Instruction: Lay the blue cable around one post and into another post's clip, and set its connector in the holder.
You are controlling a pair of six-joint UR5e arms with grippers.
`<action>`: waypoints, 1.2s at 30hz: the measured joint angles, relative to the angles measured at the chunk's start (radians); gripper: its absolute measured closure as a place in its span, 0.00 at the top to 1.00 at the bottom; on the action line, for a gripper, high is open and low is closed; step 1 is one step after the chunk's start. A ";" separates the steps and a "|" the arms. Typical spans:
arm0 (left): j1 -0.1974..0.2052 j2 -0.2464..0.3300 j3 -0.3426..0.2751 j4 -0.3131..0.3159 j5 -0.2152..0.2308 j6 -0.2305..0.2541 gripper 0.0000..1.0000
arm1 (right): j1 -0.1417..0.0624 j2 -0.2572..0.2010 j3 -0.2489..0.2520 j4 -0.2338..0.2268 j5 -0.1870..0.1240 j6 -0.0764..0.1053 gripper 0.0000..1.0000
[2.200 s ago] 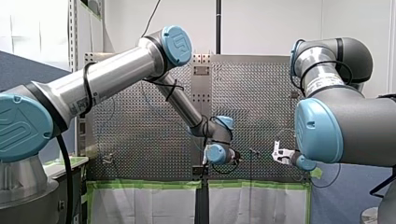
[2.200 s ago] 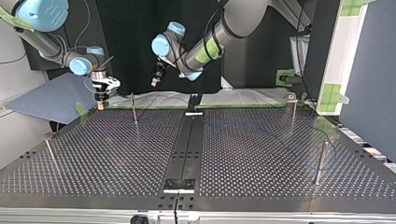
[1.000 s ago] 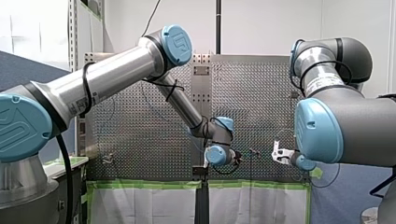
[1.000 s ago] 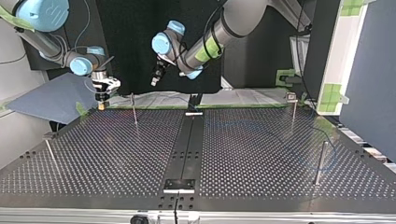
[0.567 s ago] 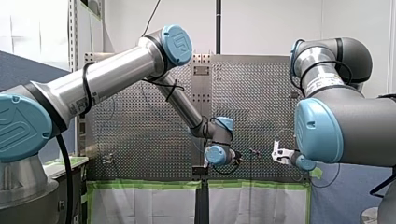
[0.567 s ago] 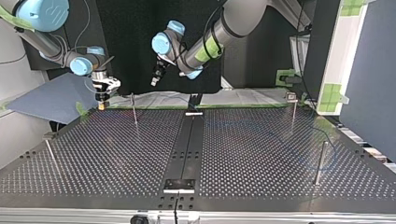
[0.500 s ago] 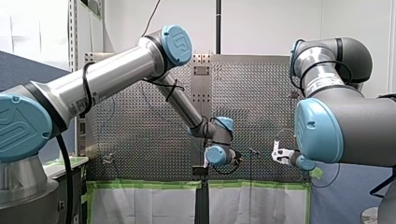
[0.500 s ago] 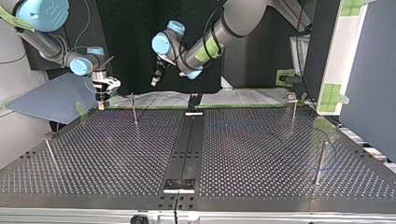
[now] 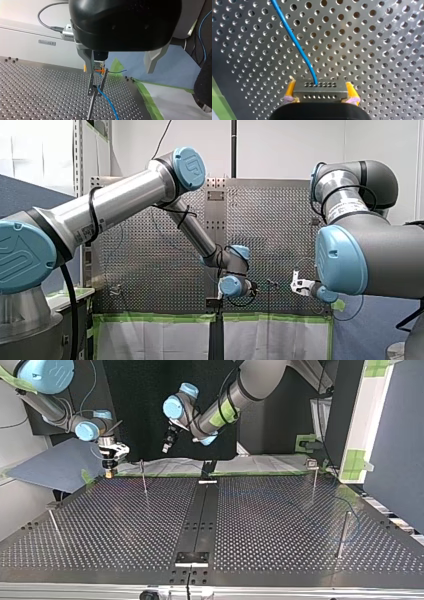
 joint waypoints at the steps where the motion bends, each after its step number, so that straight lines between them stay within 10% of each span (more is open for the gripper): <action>1: 0.000 0.000 0.000 0.000 0.000 0.000 1.00 | 0.000 0.000 0.000 0.000 0.000 0.000 0.00; 36: -0.007 0.052 -0.046 0.018 0.004 0.005 1.00 | 0.009 0.000 -0.001 0.001 0.001 -0.001 0.00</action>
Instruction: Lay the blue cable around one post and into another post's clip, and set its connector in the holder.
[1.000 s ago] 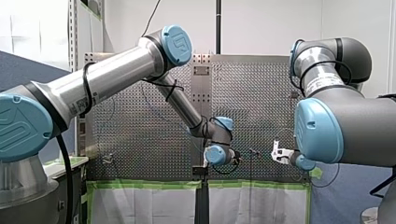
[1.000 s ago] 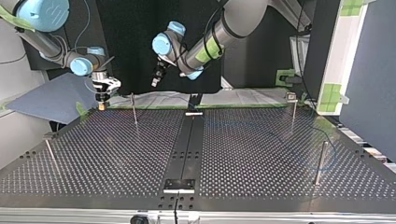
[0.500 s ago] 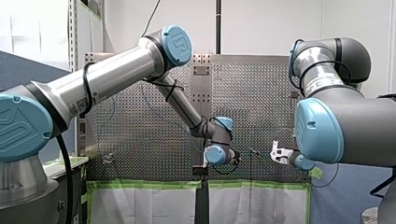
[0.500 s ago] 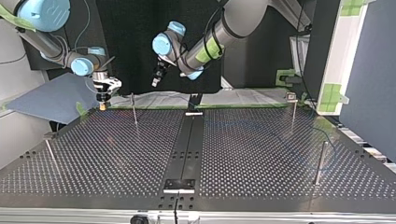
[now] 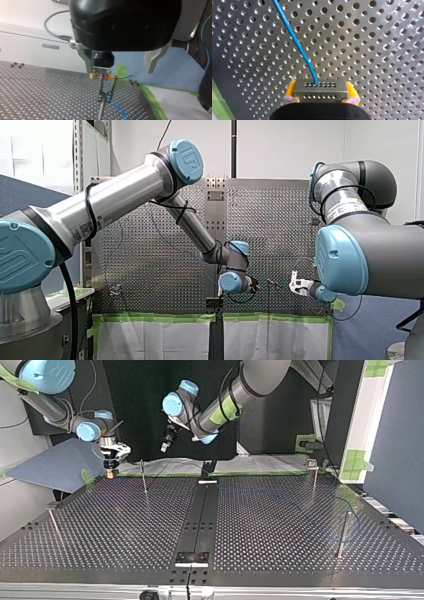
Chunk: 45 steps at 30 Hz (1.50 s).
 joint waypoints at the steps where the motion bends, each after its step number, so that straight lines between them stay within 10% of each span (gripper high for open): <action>1: 0.002 0.007 -0.007 0.006 0.004 0.000 1.00 | 0.000 0.000 0.000 0.000 0.000 -0.001 0.00; 45: 0.065 0.381 -0.381 0.379 -0.130 -0.061 1.00 | 0.026 0.000 -0.001 0.000 -0.001 0.001 0.00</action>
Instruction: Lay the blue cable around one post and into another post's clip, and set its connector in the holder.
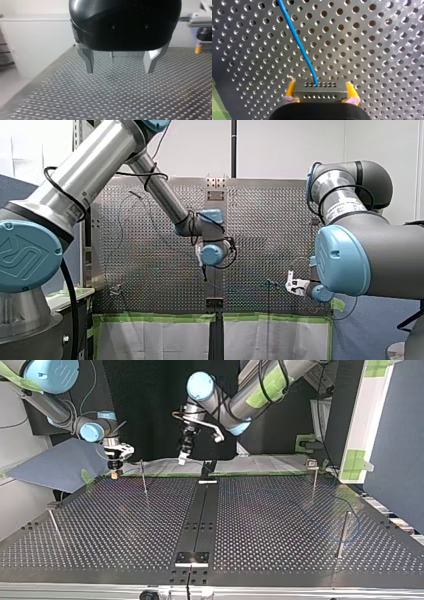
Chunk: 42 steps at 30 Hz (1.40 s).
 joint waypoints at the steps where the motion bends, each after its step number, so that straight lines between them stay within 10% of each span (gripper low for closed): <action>1: 0.000 0.009 -0.009 0.009 -0.006 0.003 1.00 | 0.001 0.000 0.000 0.000 0.000 0.000 0.00; 16: 0.025 0.153 -0.153 0.130 -0.069 0.038 1.00 | 0.009 0.000 -0.001 0.000 0.003 -0.004 0.00; 34: 0.095 0.306 -0.307 0.169 -0.009 0.032 1.00 | 0.011 0.000 -0.001 0.000 0.003 0.000 0.00; 42: 0.104 0.277 -0.381 0.229 0.017 0.031 1.00 | 0.011 0.000 -0.001 0.000 0.004 -0.001 0.00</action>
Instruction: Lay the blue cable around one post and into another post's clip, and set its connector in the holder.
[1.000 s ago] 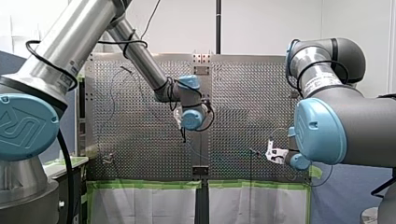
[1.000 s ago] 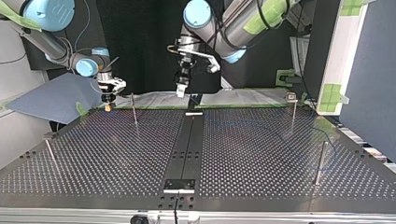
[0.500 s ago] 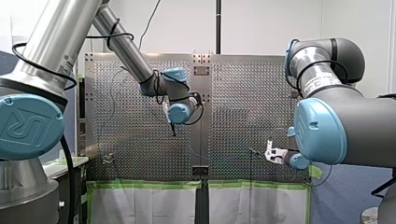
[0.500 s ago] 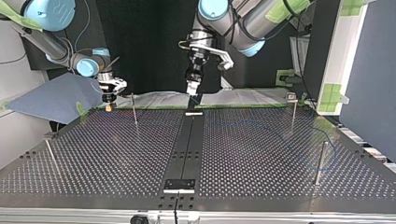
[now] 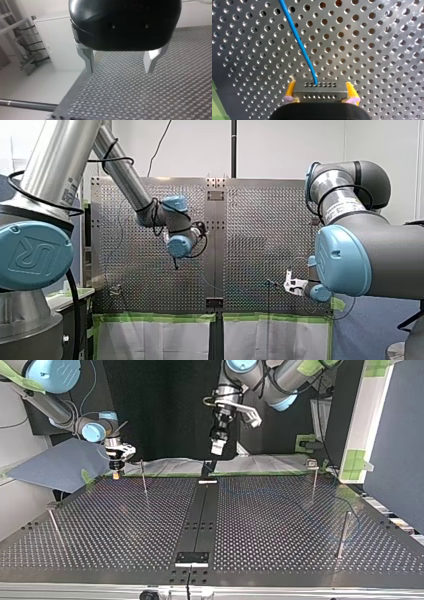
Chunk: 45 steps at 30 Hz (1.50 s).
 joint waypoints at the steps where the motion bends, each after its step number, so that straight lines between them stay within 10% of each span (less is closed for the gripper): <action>1: 0.000 -0.007 -0.007 0.007 0.001 0.000 1.00 | 0.000 0.000 0.000 0.000 0.000 0.000 0.00; 45: 0.008 -0.035 -0.401 0.083 -0.018 -0.012 1.00 | -0.027 -0.099 0.005 0.096 -0.007 -0.057 0.00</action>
